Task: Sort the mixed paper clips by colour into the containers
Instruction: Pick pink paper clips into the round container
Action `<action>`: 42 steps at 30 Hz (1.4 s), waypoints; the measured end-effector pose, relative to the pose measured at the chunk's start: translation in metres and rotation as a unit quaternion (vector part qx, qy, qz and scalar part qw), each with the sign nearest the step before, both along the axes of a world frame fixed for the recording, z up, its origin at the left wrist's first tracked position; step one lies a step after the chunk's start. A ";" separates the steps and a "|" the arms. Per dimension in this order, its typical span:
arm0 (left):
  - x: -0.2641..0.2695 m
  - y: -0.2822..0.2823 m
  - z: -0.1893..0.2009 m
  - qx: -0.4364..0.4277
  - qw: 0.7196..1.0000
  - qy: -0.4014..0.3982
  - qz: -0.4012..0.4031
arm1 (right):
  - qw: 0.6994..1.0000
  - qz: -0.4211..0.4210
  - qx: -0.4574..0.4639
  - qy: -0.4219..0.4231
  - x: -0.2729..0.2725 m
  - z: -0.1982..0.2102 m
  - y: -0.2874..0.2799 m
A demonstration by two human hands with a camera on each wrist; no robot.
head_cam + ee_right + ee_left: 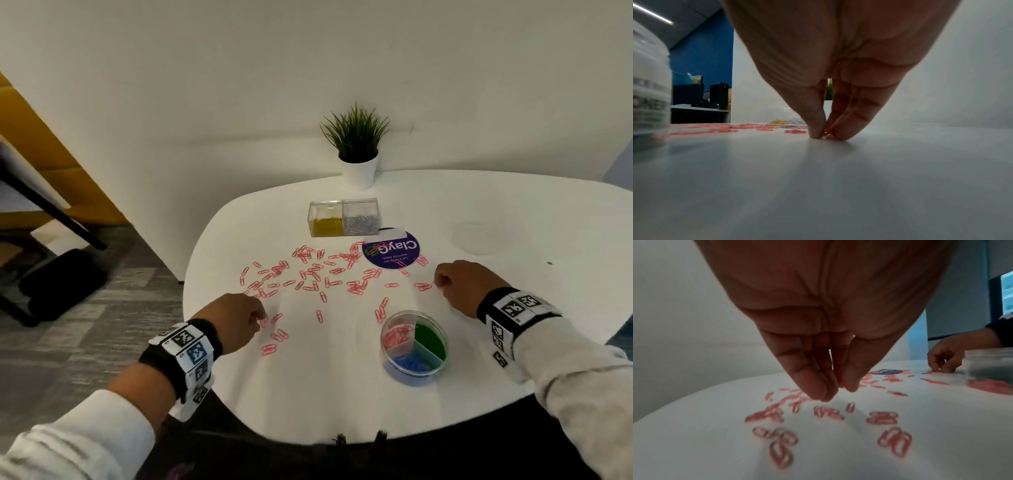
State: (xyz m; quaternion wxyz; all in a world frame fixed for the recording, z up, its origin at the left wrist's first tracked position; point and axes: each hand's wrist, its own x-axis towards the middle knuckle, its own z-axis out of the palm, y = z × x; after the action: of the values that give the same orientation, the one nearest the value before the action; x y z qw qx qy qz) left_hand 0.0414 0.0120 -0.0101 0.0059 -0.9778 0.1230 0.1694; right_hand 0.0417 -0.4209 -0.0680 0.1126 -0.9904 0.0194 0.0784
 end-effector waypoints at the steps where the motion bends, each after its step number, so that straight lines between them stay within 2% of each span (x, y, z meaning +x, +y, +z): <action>1: -0.004 0.004 -0.005 -0.005 1.000 0.012 0.004 | 1.000 -0.016 0.020 0.002 -0.001 0.001 0.000; 4: -0.016 0.007 -0.016 -0.053 0.998 0.044 0.002 | 0.994 -0.063 0.086 0.013 -0.004 0.003 0.000; 6: -0.020 0.004 -0.021 -0.078 0.996 0.046 -0.015 | 0.993 -0.071 0.095 0.019 -0.005 0.004 -0.001; 10: -0.020 -0.009 -0.030 -0.035 0.997 0.032 -0.059 | 0.992 -0.080 0.091 0.025 -0.008 0.004 -0.001; 16: -0.019 -0.023 -0.048 0.008 0.992 -0.002 -0.125 | 0.997 -0.066 0.025 0.026 -0.006 -0.001 0.006; 21: -0.013 -0.026 -0.054 -0.024 0.995 -0.017 -0.099 | 0.999 -0.040 -0.007 0.033 -0.008 0.003 0.018; 28: -0.016 -0.028 -0.051 -0.038 0.994 -0.034 -0.092 | 0.991 -0.040 -0.071 0.105 -0.012 0.006 0.033; 32: -0.014 -0.027 -0.049 -0.037 0.998 -0.008 -0.052 | 0.989 -0.015 -0.071 0.130 -0.017 0.023 0.038; 35: -0.011 -0.028 -0.047 -0.047 0.998 0.029 -0.014 | 0.997 0.001 0.001 0.076 -0.018 0.051 0.036; 38: -0.012 -0.030 -0.045 -0.052 0.998 0.040 0.001 | 0.994 0.076 0.075 0.036 -0.028 0.085 0.052; 42: -0.013 -0.031 -0.042 -0.053 0.997 0.048 0.007 | 0.977 0.189 0.037 0.091 -0.047 0.092 0.085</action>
State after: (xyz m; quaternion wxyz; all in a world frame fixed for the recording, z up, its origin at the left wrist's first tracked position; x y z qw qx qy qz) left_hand 0.0288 -0.0188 -0.0522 -0.0531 -0.9684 0.1249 0.2091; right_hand -0.0051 -0.3355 0.0243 0.1301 -0.9601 -0.1610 0.1883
